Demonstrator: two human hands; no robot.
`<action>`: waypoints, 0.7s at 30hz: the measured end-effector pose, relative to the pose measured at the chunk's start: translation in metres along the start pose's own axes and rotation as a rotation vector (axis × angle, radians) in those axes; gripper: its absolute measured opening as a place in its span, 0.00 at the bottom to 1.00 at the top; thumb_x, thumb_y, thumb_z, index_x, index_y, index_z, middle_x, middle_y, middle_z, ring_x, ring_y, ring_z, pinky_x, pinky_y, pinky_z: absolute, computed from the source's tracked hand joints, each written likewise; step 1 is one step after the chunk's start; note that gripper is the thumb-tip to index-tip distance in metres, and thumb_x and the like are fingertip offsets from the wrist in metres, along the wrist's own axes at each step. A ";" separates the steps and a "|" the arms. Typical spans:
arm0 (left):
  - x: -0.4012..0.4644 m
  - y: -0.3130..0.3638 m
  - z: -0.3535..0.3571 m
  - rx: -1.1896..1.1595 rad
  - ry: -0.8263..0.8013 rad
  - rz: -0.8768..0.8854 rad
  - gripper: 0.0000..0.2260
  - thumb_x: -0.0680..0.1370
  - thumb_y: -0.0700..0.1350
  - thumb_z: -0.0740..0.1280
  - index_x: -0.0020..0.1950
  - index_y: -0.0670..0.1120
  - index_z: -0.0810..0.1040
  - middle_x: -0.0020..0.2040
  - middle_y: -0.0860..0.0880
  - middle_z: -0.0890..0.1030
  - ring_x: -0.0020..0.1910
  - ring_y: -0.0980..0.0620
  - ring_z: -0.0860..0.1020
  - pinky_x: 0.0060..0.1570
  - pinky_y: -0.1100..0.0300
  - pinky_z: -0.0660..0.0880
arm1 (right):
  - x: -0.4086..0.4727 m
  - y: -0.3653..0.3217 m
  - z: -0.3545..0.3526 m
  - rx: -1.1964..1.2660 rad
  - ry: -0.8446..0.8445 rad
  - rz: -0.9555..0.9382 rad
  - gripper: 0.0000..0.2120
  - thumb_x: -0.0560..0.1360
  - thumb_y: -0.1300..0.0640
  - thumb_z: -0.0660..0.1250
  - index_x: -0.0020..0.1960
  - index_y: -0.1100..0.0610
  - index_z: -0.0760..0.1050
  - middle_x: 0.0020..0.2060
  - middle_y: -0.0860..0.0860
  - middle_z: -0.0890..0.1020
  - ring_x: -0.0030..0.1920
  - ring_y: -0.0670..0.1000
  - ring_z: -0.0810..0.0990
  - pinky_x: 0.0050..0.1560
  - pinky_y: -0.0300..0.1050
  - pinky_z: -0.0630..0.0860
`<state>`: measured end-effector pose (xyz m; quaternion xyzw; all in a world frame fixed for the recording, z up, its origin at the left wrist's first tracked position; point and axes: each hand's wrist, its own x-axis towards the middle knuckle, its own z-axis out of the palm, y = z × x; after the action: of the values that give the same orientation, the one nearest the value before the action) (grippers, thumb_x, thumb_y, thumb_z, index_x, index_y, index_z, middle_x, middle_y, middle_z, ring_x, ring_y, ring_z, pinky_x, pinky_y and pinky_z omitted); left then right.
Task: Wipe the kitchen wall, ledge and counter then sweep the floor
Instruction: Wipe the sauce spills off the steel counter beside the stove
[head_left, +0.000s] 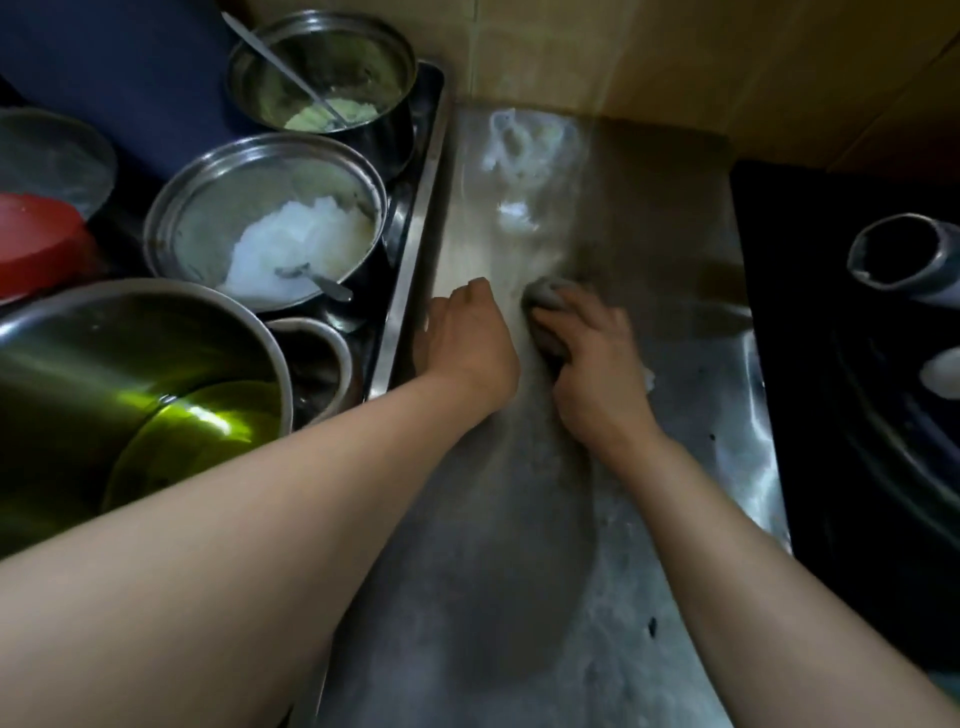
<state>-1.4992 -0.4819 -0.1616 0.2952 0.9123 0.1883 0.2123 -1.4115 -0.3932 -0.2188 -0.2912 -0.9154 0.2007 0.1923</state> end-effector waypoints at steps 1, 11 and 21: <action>-0.004 -0.001 0.000 -0.004 -0.010 0.006 0.25 0.74 0.35 0.61 0.71 0.42 0.61 0.69 0.43 0.67 0.69 0.43 0.63 0.62 0.50 0.66 | -0.011 -0.005 -0.001 0.016 -0.009 -0.028 0.24 0.68 0.71 0.58 0.60 0.59 0.79 0.66 0.56 0.74 0.60 0.61 0.72 0.57 0.32 0.59; -0.038 -0.002 0.000 0.053 -0.143 0.057 0.25 0.75 0.35 0.61 0.71 0.43 0.60 0.67 0.43 0.68 0.68 0.43 0.64 0.64 0.50 0.67 | -0.057 0.028 -0.051 -0.180 -0.014 0.251 0.29 0.68 0.70 0.62 0.67 0.52 0.73 0.71 0.51 0.67 0.65 0.58 0.67 0.68 0.45 0.64; -0.073 -0.003 0.015 0.107 -0.141 0.122 0.22 0.76 0.35 0.60 0.70 0.43 0.62 0.65 0.44 0.70 0.66 0.43 0.65 0.59 0.50 0.67 | -0.108 0.009 -0.055 -0.144 0.000 0.329 0.28 0.69 0.69 0.62 0.67 0.53 0.73 0.71 0.50 0.66 0.64 0.59 0.66 0.67 0.45 0.63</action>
<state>-1.4396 -0.5259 -0.1556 0.3736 0.8842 0.1305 0.2482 -1.2996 -0.4383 -0.2019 -0.4502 -0.8673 0.1636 0.1353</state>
